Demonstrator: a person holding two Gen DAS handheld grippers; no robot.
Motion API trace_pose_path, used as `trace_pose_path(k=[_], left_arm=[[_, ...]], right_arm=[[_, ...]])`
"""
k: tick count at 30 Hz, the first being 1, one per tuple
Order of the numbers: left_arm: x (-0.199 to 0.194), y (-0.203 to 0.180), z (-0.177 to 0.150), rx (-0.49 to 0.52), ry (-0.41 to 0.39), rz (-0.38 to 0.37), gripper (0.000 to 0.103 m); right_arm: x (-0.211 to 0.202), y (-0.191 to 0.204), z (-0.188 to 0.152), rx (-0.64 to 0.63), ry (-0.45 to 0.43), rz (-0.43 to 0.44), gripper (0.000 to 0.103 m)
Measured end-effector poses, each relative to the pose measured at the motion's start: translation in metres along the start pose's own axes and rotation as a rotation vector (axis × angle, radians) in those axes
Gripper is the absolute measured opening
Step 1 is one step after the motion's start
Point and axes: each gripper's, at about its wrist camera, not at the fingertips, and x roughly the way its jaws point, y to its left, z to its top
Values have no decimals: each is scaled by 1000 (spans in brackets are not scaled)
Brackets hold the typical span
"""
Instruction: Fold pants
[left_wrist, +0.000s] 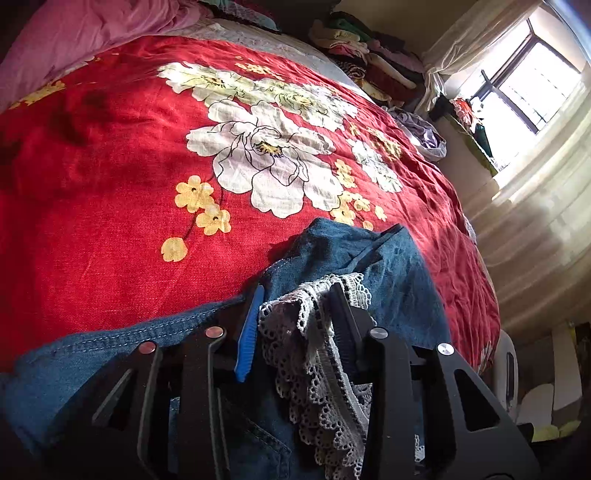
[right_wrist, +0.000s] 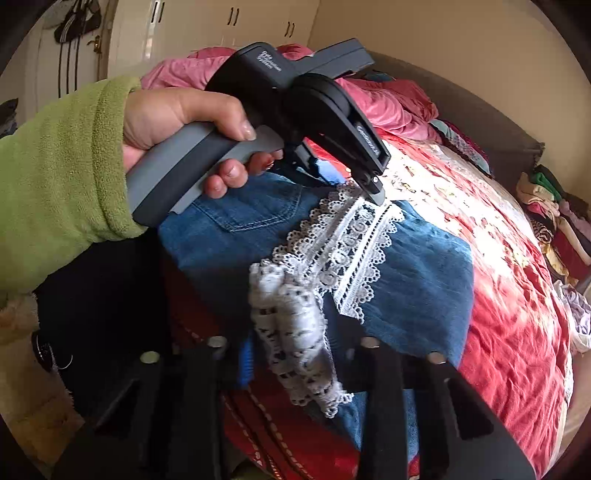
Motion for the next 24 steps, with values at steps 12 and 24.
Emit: trace_pose_path(k=[12, 24], left_arm=[[-17, 13, 20, -15, -29, -10, 8], [-29, 16, 9, -11, -68, 58, 38]], right_arm=[[16, 18, 10, -63, -3, 65, 19], [-7, 21, 5, -16, -40, 196, 53]])
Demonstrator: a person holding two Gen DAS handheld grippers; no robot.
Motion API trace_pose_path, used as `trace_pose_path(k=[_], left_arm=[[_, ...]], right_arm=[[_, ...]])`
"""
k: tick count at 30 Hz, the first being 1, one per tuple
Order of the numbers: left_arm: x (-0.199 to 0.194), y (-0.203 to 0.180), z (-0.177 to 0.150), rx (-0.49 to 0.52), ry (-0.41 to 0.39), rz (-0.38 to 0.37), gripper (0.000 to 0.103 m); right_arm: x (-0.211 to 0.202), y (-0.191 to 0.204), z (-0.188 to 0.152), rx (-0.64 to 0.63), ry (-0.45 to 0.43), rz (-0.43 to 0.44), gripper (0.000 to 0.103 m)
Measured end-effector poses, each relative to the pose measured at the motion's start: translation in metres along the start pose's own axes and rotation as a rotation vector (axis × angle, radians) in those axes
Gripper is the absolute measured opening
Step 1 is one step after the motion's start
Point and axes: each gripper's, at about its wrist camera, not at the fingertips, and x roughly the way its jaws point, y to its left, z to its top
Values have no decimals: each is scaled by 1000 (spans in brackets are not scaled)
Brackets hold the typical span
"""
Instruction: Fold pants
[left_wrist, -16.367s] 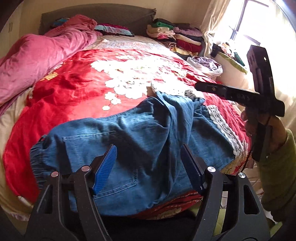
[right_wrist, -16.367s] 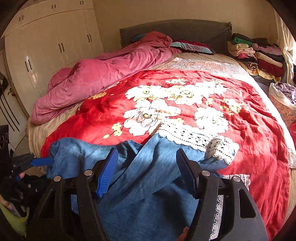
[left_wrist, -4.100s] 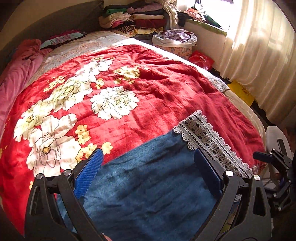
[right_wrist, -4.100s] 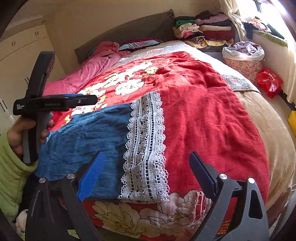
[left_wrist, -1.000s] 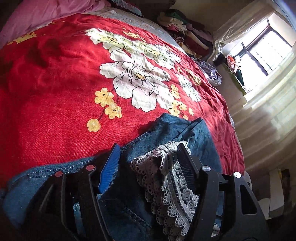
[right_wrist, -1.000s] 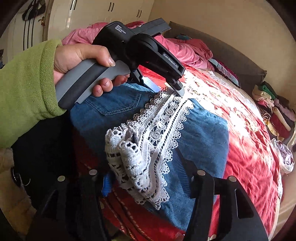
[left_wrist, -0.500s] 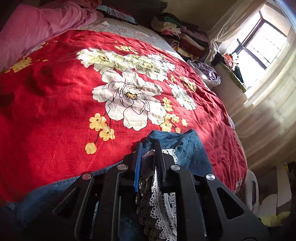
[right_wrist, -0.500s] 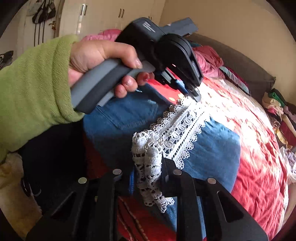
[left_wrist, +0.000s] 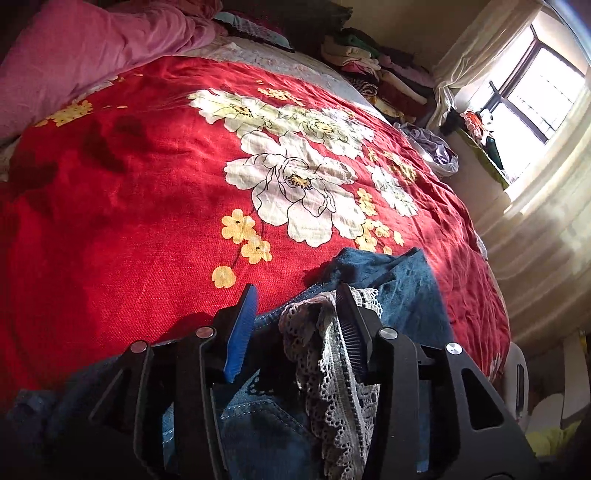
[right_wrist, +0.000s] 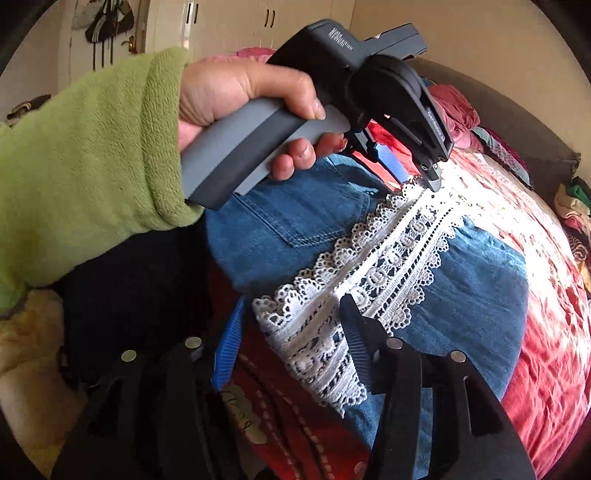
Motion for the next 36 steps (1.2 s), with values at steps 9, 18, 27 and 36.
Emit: trace_pose_path(k=[9, 18, 27, 36], left_arm=[[-44, -8, -21, 31, -70, 62, 57], [-60, -51, -69, 127, -79, 77, 66], [-35, -94, -125, 360, 11, 185, 69], [-14, -67, -127, 312, 84, 240, 77]], right_arm=[[-45, -45, -5, 146, -64, -65, 59], [-47, -94, -34, 317, -13, -91, 59], [-29, -108, -70, 380, 80, -118, 59], [-29, -111, -75, 412, 79, -122, 59]])
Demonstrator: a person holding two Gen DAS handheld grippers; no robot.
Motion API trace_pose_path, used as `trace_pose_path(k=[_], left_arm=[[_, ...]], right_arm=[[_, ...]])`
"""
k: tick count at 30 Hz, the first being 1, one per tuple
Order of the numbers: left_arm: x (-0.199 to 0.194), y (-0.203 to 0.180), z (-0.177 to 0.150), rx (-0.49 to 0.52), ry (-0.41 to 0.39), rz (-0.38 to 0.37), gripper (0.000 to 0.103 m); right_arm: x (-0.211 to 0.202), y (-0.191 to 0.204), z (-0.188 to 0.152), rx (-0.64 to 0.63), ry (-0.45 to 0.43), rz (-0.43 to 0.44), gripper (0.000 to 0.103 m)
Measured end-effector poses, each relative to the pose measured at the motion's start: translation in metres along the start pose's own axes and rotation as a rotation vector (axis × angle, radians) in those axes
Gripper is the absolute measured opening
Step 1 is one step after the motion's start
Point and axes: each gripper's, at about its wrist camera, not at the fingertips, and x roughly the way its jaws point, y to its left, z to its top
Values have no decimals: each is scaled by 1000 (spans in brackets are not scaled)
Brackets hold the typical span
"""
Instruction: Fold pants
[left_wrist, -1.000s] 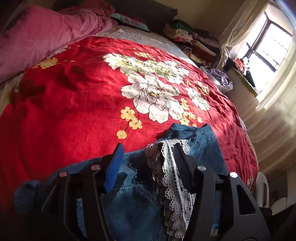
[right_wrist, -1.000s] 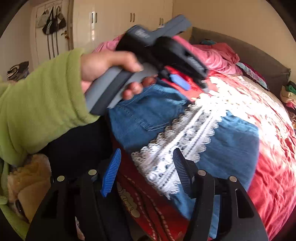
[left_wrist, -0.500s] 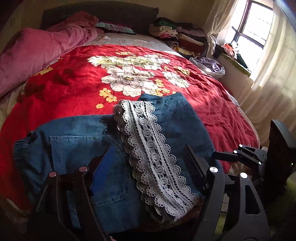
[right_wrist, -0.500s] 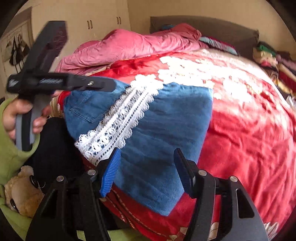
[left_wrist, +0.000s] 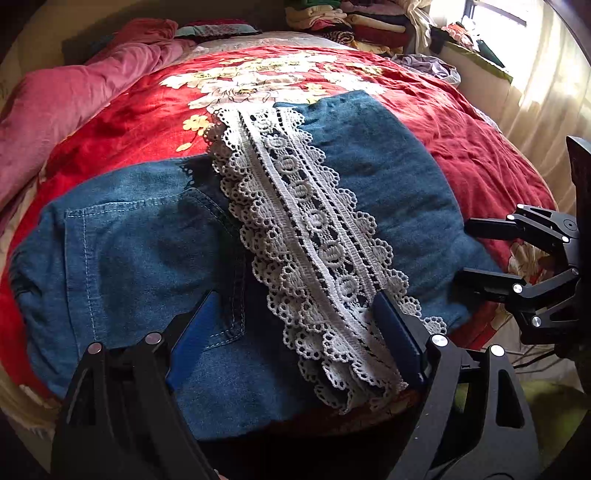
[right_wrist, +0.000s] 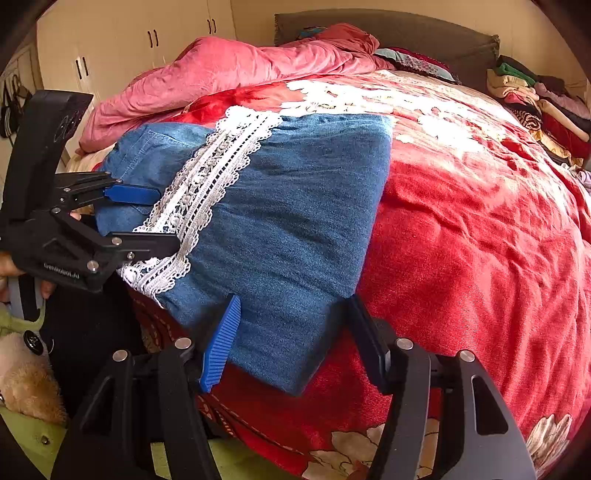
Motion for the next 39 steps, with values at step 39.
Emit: trace_pose_path(k=[39], left_arm=[[-27, 2, -3, -31, -47, -36, 86]], right_arm=[[75, -39, 138, -23, 25, -30, 63]])
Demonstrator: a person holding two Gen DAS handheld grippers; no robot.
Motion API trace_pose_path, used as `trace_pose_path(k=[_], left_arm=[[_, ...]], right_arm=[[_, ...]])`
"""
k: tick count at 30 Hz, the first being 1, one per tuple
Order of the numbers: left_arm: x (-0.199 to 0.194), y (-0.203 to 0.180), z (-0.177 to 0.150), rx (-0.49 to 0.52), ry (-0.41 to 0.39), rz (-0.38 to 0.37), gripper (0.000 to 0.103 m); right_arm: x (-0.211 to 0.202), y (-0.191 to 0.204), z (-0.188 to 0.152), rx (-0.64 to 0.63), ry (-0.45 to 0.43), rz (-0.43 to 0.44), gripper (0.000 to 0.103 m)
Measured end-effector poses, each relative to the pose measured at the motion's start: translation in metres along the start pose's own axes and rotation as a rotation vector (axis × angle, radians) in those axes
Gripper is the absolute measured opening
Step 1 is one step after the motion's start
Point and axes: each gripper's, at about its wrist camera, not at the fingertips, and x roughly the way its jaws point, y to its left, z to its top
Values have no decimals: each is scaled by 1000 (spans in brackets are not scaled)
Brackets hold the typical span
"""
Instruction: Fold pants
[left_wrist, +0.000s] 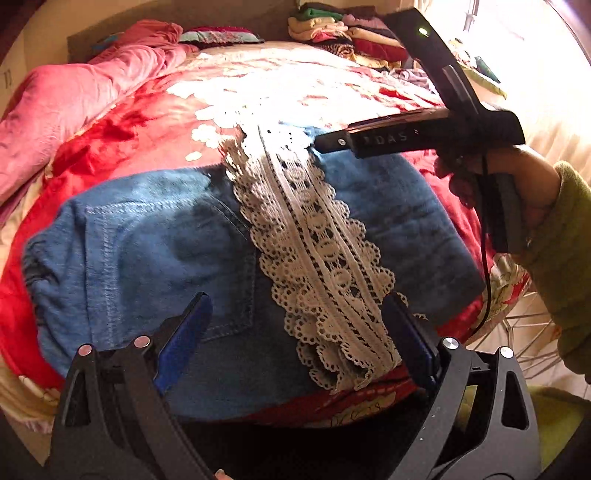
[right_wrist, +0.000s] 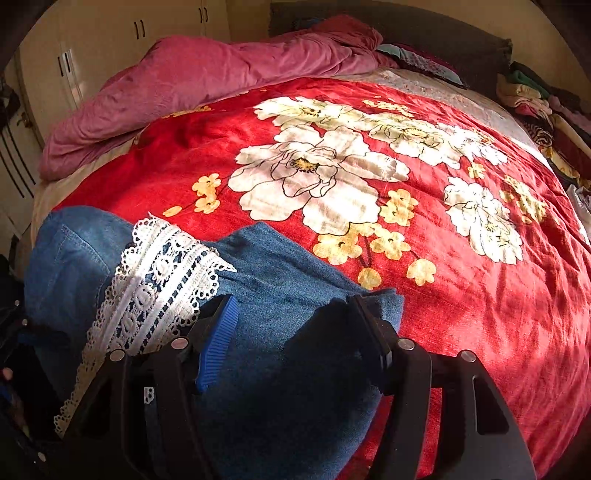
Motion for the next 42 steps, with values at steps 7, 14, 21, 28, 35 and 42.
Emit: trace_pose_path(k=[7, 14, 21, 28, 35, 42], left_arm=[[-15, 11, 5, -36, -41, 35, 91], [-31, 22, 7, -59, -77, 64, 93], [-44, 36, 4, -94, -96, 95, 93], [-61, 66, -6, -167, -120, 125, 93], [-76, 111, -26, -285, -132, 163, 93], [-77, 146, -44, -388, -126, 163, 93]], right_arm=[[-34, 4, 0, 8, -70, 7, 73], [-59, 19, 7, -21, -121, 33, 73], [-74, 44, 20, -78, -153, 60, 73], [-73, 80, 34, -157, -150, 101, 74], [-57, 114, 48, -202, -123, 145, 89], [-38, 138, 61, -218, -99, 177, 98]])
